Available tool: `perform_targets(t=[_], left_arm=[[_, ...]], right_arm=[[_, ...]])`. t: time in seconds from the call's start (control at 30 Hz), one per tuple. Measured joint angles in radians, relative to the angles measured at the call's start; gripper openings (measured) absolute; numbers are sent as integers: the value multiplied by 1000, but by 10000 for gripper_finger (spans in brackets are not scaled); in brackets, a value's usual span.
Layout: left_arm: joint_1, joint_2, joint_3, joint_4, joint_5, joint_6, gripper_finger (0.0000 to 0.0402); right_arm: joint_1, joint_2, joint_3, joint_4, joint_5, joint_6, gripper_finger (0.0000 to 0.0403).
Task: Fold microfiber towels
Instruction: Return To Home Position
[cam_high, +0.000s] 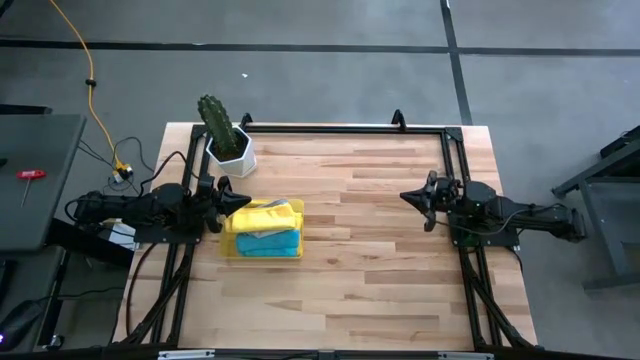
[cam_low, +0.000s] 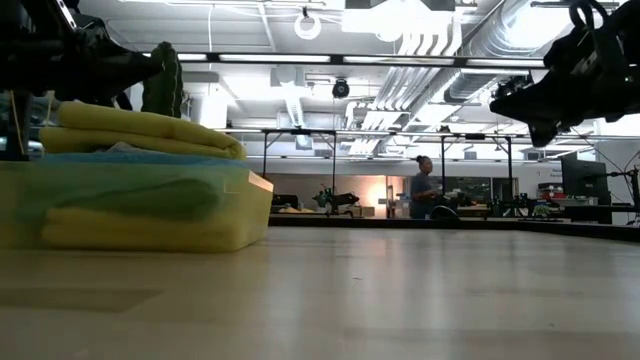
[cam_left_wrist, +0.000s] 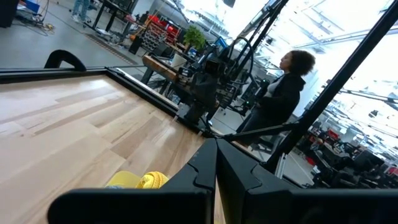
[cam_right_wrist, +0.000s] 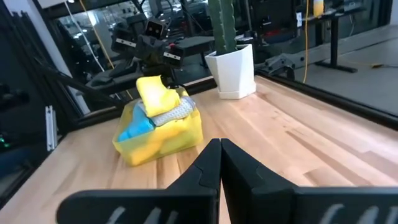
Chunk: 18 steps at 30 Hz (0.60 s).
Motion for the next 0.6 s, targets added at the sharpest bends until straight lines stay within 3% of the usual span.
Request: perform_targets(t=[0.6], left_arm=[[0,0,0,0,0,0,1]], right_arm=[[0,0,1,-2,0,32,0]])
